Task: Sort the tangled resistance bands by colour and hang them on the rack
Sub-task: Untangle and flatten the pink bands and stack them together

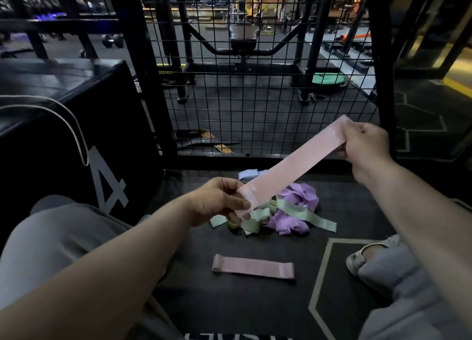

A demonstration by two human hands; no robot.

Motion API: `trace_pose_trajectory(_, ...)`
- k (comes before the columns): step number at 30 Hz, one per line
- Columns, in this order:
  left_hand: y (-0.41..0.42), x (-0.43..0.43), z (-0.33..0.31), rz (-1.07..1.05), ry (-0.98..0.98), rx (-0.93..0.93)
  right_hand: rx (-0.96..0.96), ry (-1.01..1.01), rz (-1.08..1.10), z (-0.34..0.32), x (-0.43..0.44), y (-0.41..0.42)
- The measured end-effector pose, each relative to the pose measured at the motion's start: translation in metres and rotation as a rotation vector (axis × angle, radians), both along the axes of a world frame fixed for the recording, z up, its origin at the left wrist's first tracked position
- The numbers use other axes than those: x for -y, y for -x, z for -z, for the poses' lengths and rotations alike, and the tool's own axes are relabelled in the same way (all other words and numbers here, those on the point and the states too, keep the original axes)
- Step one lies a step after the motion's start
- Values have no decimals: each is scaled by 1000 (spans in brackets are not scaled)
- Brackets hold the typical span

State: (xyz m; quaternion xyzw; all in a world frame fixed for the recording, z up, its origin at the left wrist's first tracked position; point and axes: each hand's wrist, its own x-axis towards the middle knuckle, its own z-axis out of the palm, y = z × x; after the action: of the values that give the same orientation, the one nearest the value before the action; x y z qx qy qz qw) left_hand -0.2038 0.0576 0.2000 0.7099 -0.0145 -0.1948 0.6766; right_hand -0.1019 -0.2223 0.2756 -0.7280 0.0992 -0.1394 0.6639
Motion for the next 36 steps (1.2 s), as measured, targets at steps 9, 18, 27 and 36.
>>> trace_pose_trajectory(9, -15, -15, 16, -335, 5, -62, -114, 61, 106, 41, 16, -10)
trace_pose_trajectory(18, -38, -23, 81, -590, -182, -317, -404, 150, 53, 155, 6, -15)
trace_pose_trajectory(27, -51, -35, 166, -652, -419, -469, -687, 267, -15, 243, -10, -9)
trace_pose_trajectory(36, -50, -29, 188, -438, -530, -517, -435, 351, -373, 224, -48, -23)
